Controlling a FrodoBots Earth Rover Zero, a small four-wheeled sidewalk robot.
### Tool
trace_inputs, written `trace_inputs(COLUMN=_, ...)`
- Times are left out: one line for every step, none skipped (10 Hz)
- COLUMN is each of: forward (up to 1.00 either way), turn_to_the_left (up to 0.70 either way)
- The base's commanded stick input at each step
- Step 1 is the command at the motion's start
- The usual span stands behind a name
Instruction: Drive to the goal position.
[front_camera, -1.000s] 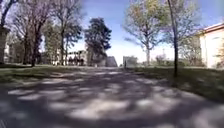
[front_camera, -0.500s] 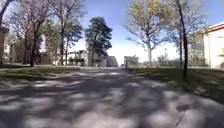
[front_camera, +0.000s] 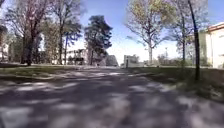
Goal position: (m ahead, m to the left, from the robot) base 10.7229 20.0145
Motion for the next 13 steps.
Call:
trace_inputs(forward=1.0, turn_to_the_left=0.0)
trace_inputs(forward=1.0, turn_to_the_left=0.08)
trace_inputs(forward=1.0, turn_to_the_left=0.37)
trace_inputs(forward=1.0, turn_to_the_left=0.12)
trace_inputs(forward=1.0, turn_to_the_left=0.0)
trace_inputs(forward=1.0, turn_to_the_left=0.0)
trace_inputs(forward=1.0, turn_to_the_left=0.0)
trace_inputs(forward=1.0, turn_to_the_left=0.0)
trace_inputs(forward=1.0, turn_to_the_left=0.0)
trace_inputs(forward=1.0, turn_to_the_left=0.0)
trace_inputs(forward=1.0, turn_to_the_left=0.0)
trace_inputs(forward=1.0, turn_to_the_left=0.0)
trace_inputs(forward=1.0, turn_to_the_left=0.0)
